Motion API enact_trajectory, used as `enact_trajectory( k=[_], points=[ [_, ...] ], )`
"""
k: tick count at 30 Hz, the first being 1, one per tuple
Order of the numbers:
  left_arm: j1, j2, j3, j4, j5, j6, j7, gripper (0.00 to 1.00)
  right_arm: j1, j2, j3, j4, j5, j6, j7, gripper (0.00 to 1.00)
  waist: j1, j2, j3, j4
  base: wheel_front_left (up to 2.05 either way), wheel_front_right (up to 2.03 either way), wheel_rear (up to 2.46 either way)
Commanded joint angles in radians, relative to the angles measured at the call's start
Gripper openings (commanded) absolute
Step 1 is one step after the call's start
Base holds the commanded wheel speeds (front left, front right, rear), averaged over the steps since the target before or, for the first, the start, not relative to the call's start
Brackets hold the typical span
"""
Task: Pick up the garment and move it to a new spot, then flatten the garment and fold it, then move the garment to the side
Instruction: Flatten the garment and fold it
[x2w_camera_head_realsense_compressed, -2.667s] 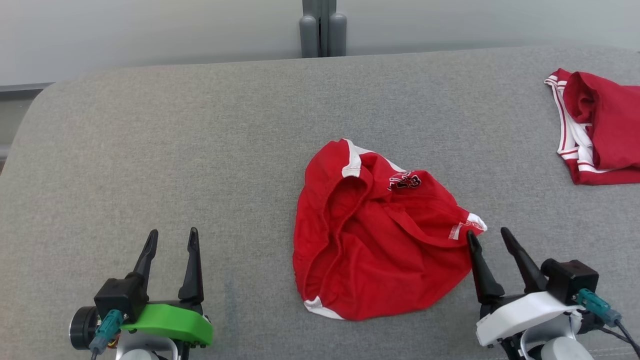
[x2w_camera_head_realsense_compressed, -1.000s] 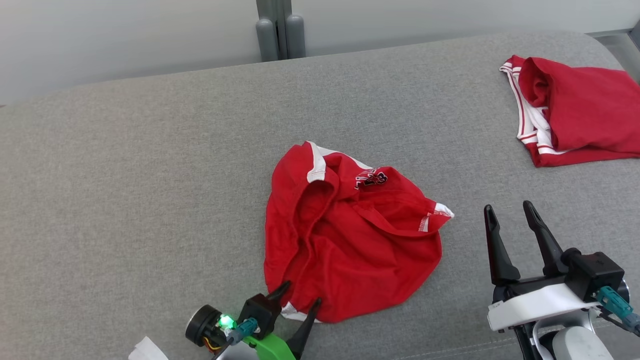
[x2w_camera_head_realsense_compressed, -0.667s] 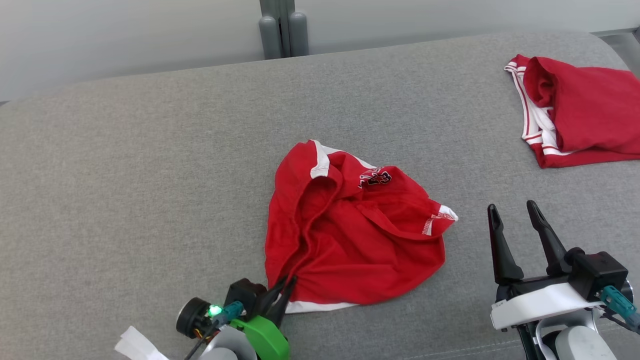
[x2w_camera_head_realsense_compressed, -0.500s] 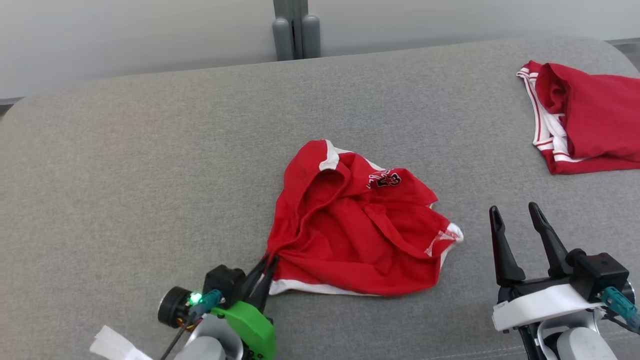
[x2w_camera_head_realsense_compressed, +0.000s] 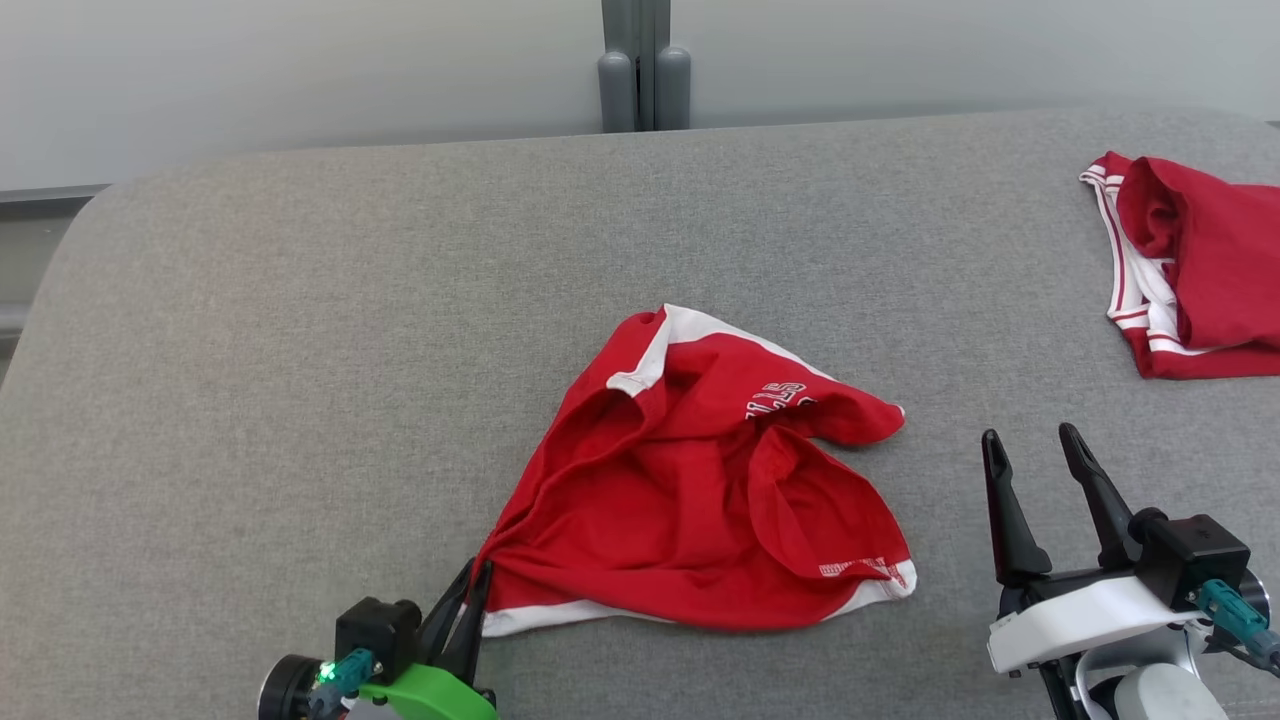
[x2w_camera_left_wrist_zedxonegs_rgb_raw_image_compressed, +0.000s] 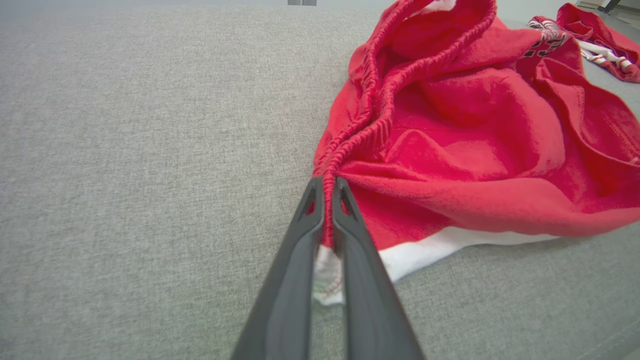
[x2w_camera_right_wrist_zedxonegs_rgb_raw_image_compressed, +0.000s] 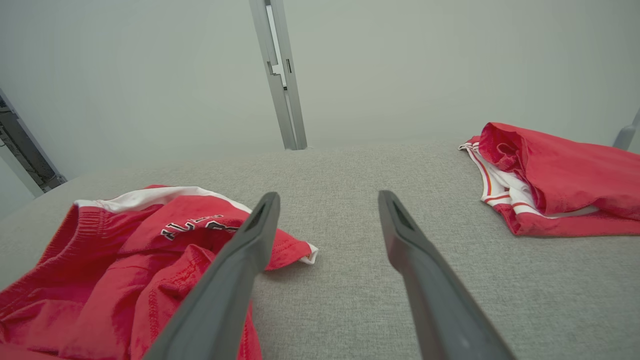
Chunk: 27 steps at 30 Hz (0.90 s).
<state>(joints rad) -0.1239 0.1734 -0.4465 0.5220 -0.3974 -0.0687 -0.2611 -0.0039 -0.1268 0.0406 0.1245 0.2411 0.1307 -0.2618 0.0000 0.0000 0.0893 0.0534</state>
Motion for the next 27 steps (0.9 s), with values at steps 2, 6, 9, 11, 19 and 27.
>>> enact_trajectory(
  k=[2,6,9,11,19,27],
  points=[
    [0.003,-0.008,0.013,-0.029,0.02,0.005,-0.005,1.0,0.007,-0.002,0.002,0.006,-0.001,0.0,-0.004,1.0,0.0,0.0,-0.006,0.008,0.0,0.0,0.0],
    [0.006,-0.022,0.043,-0.085,0.046,0.006,-0.004,1.0,0.004,-0.003,0.009,0.011,0.002,0.0,-0.004,1.0,0.0,0.0,-0.019,0.017,0.0,0.0,0.0],
    [0.019,-0.029,0.076,-0.132,0.068,0.009,-0.004,1.0,0.001,-0.004,0.018,0.01,0.002,0.0,-0.004,1.0,0.0,0.0,-0.028,0.021,0.0,0.0,0.0],
    [0.026,-0.034,0.106,-0.167,0.077,0.012,-0.004,1.0,0.0,-0.007,0.027,0.009,0.005,0.0,-0.004,1.0,0.0,0.0,-0.032,0.025,0.0,0.0,0.0],
    [0.056,-0.042,0.255,-0.276,0.13,0.029,-0.004,1.0,0.01,-0.007,0.059,0.016,0.01,0.0,-0.004,1.0,0.0,0.0,-0.044,0.038,0.0,0.0,0.0],
    [0.096,-0.048,0.368,-0.318,0.165,0.013,-0.004,1.0,0.014,-0.011,0.08,0.028,0.02,0.0,-0.004,1.0,0.0,0.0,-0.047,0.046,0.0,0.0,0.0]
  ],
)
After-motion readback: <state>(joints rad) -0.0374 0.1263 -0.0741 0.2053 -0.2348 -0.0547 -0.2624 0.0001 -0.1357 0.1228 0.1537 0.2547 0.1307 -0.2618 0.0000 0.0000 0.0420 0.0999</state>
